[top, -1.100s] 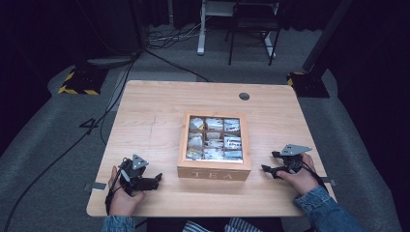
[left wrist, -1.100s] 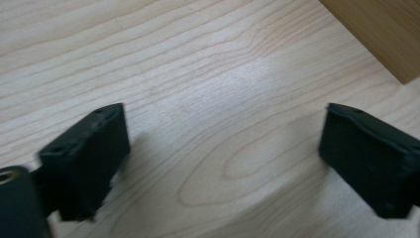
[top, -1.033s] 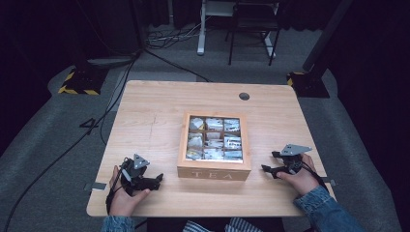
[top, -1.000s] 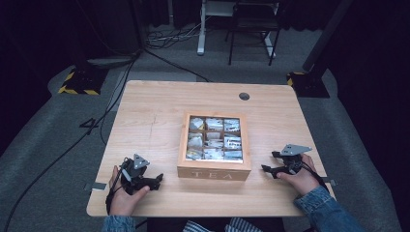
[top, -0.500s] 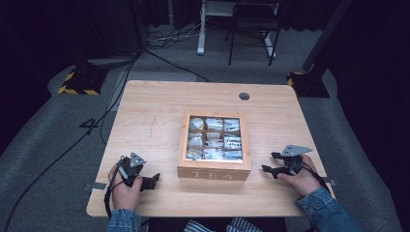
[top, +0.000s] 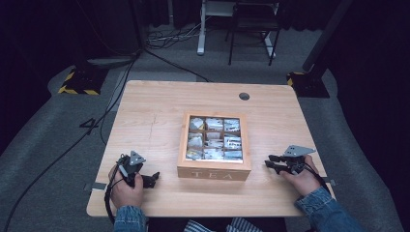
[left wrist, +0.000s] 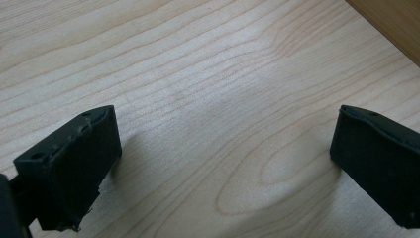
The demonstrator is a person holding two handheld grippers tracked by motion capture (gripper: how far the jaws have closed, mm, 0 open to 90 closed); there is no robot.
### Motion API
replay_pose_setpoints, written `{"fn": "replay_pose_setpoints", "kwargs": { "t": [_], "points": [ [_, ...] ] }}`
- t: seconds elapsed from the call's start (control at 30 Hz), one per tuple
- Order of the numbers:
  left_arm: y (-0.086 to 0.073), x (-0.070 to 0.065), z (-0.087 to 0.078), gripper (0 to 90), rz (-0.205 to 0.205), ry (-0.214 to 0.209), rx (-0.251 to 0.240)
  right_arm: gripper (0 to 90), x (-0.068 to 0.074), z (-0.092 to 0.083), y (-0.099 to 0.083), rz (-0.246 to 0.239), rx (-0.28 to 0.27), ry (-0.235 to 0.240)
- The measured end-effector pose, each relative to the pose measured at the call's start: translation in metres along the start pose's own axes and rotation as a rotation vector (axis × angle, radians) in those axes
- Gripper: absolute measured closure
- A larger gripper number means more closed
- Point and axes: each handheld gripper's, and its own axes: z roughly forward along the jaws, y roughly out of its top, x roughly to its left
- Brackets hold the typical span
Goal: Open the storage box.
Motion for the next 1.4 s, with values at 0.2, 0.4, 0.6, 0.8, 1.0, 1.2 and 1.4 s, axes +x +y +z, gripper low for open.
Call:
{"fn": "replay_pose_setpoints", "kwargs": {
  "t": [0.2, 0.4, 0.6, 0.8, 1.0, 1.2, 1.4],
  "points": [
    [0.0, 0.0, 0.0, 0.2, 0.001, -0.002, -0.002, 90.0, -0.001, -0.004, 0.001, -0.026, 0.025, -0.006],
    [0.0, 0.0, 0.0, 0.2, 0.0, 0.0, -0.002, 90.0, 0.001, -0.015, 0.009, 0.029, -0.009, 0.032],
    [0.0, 0.0, 0.0, 0.2, -0.001, -0.001, -0.002, 90.0, 0.003, -0.03, 0.017, 0.064, -0.061, 0.078],
    [0.0, 0.0, 0.0, 0.2, -0.001, -0.001, -0.002, 90.0, 0.008, -0.046, 0.024, 0.058, -0.127, 0.113],
    [0.0, 0.0, 0.0, 0.2, 0.001, -0.002, -0.002, 90.0, 0.013, -0.053, 0.029, 0.017, -0.146, 0.112],
    [0.0, 0.0, 0.0, 0.2, -0.001, -0.001, 0.0, 90.0, 0.022, -0.059, 0.034, -0.016, -0.158, 0.146],
    [0.0, 0.0, 0.0, 0.2, -0.001, -0.002, -0.002, 90.0, 0.036, -0.056, 0.039, -0.057, -0.152, 0.206]
  ]
}}
